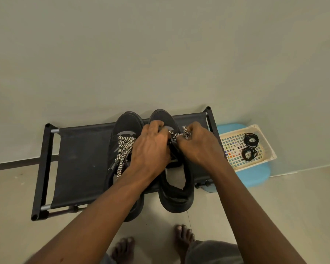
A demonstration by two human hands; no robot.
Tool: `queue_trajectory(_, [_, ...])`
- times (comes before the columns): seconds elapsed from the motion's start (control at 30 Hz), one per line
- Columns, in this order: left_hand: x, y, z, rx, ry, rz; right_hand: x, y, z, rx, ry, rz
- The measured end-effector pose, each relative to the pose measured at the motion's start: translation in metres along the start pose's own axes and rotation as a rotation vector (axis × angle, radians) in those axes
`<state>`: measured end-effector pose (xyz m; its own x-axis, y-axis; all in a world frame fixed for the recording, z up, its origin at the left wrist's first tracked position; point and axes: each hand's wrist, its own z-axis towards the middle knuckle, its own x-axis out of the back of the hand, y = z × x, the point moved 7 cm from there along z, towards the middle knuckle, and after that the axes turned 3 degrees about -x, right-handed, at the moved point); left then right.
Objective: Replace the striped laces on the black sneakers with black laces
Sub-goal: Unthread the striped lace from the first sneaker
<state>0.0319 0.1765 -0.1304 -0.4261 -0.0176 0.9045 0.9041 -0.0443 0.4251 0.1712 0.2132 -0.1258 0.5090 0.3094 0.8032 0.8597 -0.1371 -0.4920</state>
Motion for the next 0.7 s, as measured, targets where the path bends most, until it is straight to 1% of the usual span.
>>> queue_trajectory(0.13, [-0.003, 0.004, 0.001, -0.011, 0.0, 0.1, -0.004, -0.002, -0.005, 0.034, -0.082, -0.033])
queue_trajectory(0.23, [-0.002, 0.002, 0.003, 0.001, 0.018, 0.132, -0.002, -0.005, -0.007, 0.067, -0.067, -0.045])
queue_trajectory(0.33, [0.0, 0.003, 0.002, -0.008, 0.044, 0.113, 0.0, -0.004, -0.005, 0.047, -0.064, -0.029])
queue_trajectory(0.5, [0.004, 0.0, 0.003, 0.0, 0.082, 0.052, 0.0, -0.001, -0.004, 0.025, -0.066, -0.009])
queue_trajectory(0.6, [0.011, -0.003, 0.006, 0.022, 0.154, -0.026, 0.0, 0.0, -0.002, 0.017, -0.058, 0.003])
queue_trajectory(0.67, [0.016, -0.016, 0.009, 0.115, 0.211, -0.148, 0.0, 0.001, -0.001, 0.011, -0.054, 0.007])
queue_trajectory(0.7, [0.015, -0.027, 0.009, 0.198, 0.23, -0.23, 0.0, 0.003, -0.001, 0.006, -0.057, 0.008])
